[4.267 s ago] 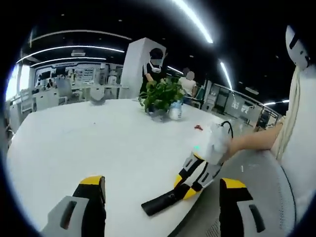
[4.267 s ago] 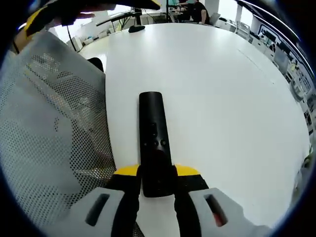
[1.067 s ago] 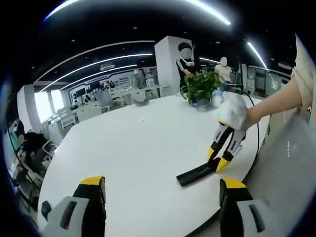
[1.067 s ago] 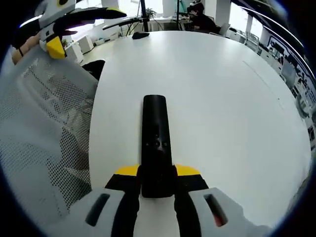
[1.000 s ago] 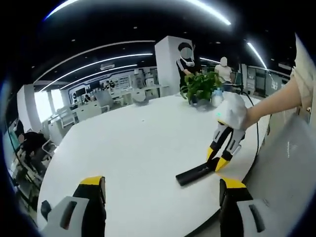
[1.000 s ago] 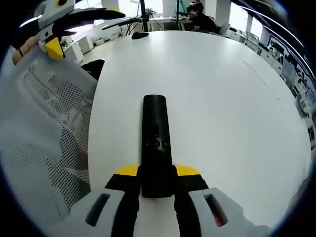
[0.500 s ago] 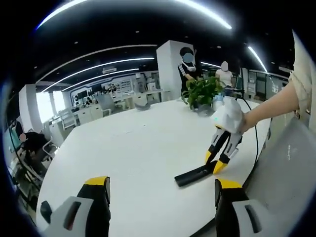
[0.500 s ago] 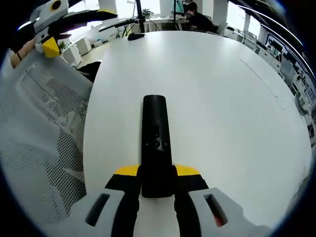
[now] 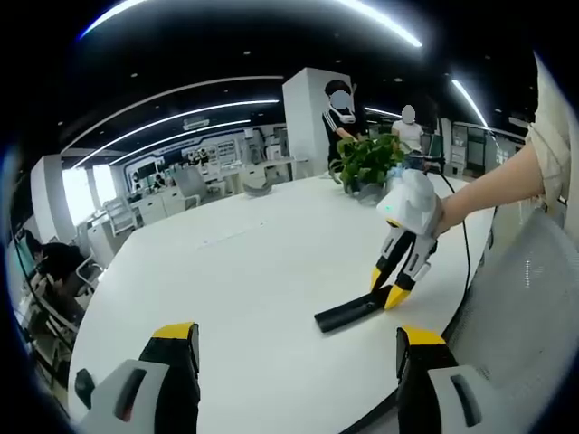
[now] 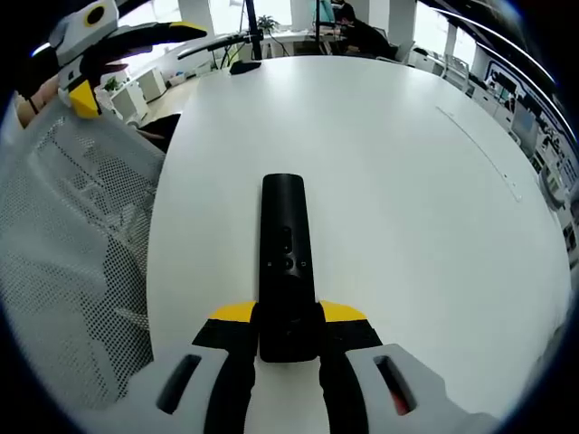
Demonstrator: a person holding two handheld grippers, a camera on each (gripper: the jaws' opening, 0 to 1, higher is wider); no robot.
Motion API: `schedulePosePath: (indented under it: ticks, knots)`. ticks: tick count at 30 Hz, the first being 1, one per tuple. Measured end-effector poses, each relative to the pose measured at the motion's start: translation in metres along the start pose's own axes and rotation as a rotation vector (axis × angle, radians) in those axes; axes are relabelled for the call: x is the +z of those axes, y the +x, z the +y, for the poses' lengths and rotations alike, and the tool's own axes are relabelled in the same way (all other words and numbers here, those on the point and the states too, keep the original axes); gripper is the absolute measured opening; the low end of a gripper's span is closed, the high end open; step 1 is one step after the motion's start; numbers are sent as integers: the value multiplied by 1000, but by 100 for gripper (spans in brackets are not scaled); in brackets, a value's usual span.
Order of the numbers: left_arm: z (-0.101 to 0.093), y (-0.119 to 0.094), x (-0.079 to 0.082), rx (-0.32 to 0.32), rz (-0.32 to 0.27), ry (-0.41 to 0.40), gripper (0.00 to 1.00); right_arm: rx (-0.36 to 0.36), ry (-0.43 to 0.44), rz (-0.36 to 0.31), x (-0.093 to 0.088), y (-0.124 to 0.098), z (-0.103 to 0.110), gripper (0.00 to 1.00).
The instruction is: Press the specified remote control buttons in sequence, fully releasing each button before pressing the next.
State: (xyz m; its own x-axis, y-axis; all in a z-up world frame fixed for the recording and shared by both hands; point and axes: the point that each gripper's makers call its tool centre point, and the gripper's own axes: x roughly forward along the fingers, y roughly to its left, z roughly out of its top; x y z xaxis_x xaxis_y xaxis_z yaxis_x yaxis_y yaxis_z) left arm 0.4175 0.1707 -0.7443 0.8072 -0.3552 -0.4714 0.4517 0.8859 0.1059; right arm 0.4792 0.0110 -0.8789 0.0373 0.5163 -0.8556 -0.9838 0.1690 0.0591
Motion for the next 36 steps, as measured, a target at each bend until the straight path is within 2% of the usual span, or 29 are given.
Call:
schedulePosePath:
  ticks: [36]
  knots:
    - [-2, 2, -5, -15, 23, 1, 98, 19, -17, 33, 6, 3, -23, 24]
